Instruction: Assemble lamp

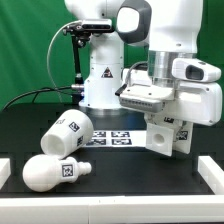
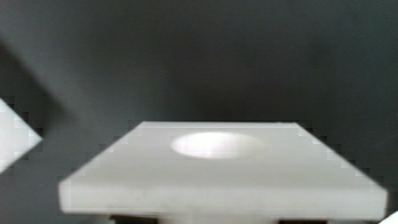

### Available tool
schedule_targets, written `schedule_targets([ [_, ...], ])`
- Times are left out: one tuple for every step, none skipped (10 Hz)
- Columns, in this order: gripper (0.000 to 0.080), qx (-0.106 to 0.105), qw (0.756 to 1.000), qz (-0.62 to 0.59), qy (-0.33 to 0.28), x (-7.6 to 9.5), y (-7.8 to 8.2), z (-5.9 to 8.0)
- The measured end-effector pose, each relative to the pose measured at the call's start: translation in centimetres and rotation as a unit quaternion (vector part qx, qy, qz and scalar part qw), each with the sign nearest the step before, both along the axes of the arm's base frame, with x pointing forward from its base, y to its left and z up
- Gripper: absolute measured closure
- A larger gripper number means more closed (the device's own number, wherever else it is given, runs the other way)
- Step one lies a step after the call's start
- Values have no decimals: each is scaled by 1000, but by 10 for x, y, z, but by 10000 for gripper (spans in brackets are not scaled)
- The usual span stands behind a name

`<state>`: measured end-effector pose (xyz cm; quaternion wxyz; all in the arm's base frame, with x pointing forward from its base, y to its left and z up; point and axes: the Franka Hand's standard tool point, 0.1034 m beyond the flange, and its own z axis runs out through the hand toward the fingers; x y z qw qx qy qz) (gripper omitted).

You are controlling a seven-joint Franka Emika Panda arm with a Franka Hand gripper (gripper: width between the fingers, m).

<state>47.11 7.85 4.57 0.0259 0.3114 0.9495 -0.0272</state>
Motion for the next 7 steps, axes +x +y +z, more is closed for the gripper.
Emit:
schedule_targets([
  [489, -2, 1000, 19, 1, 0, -3, 0],
  [489, -6, 998, 58, 3, 0, -4, -1],
  [489, -10, 995, 94, 5, 0, -6, -1],
  [489, -18, 989, 145, 9, -1, -4, -1],
  [489, -29, 977, 212, 17, -4, 0, 0],
  [489, -41, 964, 261, 29, -4, 0, 0],
  [489, -52, 951, 301, 43, -5, 2, 1],
])
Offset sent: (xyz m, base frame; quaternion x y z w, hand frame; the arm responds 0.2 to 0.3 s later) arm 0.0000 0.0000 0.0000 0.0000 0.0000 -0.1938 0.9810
